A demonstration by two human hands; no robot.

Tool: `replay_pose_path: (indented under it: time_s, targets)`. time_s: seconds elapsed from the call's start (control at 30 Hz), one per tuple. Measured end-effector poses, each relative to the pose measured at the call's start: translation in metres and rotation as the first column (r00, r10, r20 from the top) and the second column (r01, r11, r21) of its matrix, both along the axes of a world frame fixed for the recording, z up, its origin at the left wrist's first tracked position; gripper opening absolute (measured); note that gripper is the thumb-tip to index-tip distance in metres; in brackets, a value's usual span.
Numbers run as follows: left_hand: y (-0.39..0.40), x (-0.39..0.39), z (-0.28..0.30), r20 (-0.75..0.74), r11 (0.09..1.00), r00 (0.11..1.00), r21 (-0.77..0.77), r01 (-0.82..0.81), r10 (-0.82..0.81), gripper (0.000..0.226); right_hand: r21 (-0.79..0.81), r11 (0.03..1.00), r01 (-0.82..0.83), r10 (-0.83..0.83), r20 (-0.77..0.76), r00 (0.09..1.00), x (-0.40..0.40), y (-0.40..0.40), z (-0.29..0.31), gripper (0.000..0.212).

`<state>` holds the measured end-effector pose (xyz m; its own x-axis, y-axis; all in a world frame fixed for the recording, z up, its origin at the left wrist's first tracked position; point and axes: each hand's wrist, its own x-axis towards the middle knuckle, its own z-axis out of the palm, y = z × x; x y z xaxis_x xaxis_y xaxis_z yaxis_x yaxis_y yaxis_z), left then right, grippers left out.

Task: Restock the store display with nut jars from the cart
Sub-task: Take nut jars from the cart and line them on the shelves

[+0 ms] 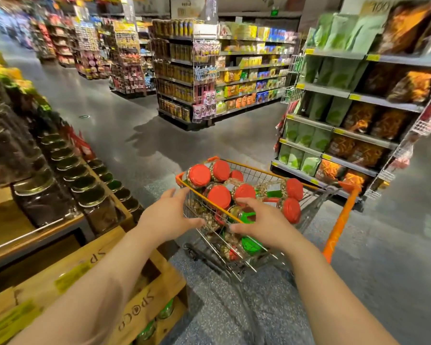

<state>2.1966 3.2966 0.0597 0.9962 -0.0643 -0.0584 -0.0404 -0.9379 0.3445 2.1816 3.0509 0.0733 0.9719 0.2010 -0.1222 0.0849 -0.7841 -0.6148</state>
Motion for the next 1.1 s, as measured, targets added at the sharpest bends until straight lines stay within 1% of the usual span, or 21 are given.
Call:
replay_pose_path:
  time_s: [0.07, 0.17, 0.3, 0.43, 0.6, 0.67, 0.73, 0.83, 0.97, 1.1]
  targets:
    - [0.013, 0.034, -0.002, -0.022, 1.0, 1.0, -0.016, 0.011, -0.011, 0.111, -0.008, 1.0, 0.007, -0.007, -0.012, 1.0, 0.033, 0.01, 0.0, 0.083]
    - [0.033, 0.088, 0.0, -0.049, 0.998, 0.998, -0.047, 0.039, -0.042, 0.113, 0.029, 0.999, 0.035, -0.034, -0.026, 0.999, 0.089, 0.026, 0.002, 0.083]
    - [0.056, 0.154, -0.003, -0.075, 0.997, 0.995, -0.029, 0.068, -0.07, 0.115, 0.096, 0.991, 0.095, -0.094, -0.018, 0.995, 0.151, 0.046, -0.003, 0.08]
    - [0.066, 0.207, -0.017, -0.128, 0.997, 0.989, -0.032, 0.074, -0.078, 0.115, 0.091, 0.99, 0.103, -0.098, -0.06, 0.993, 0.199, 0.055, -0.017, 0.079]
    - [0.065, 0.267, -0.049, -0.208, 0.995, 0.976, -0.082, 0.049, -0.065, 0.12, 0.124, 0.985, 0.121, -0.106, -0.123, 0.987, 0.263, 0.053, -0.039, 0.08]
    - [0.064, 0.293, -0.061, -0.213, 0.995, 0.975, -0.089, 0.039, -0.058, 0.122, 0.14, 0.983, 0.117, -0.094, -0.162, 0.982, 0.296, 0.052, -0.05, 0.08]
    - [0.064, 0.314, -0.071, -0.207, 0.994, 0.977, -0.105, 0.031, -0.053, 0.119, 0.144, 0.983, 0.117, -0.089, -0.188, 0.978, 0.327, 0.052, -0.062, 0.081]
    - [0.065, 0.353, -0.093, -0.227, 0.993, 0.974, -0.121, -0.009, -0.019, 0.115, 0.164, 0.979, 0.119, -0.079, -0.232, 0.969, 0.379, 0.055, -0.086, 0.08]
    - [0.065, 0.397, -0.129, -0.276, 0.989, 0.96, -0.127, -0.079, 0.041, 0.122, 0.2, 0.969, 0.143, -0.078, -0.304, 0.95, 0.437, 0.061, -0.12, 0.082]
    - [0.057, 0.43, -0.165, -0.328, 0.978, 0.941, -0.157, -0.136, 0.079, 0.127, 0.224, 0.967, 0.122, -0.025, -0.393, 0.919, 0.484, 0.066, -0.16, 0.09]
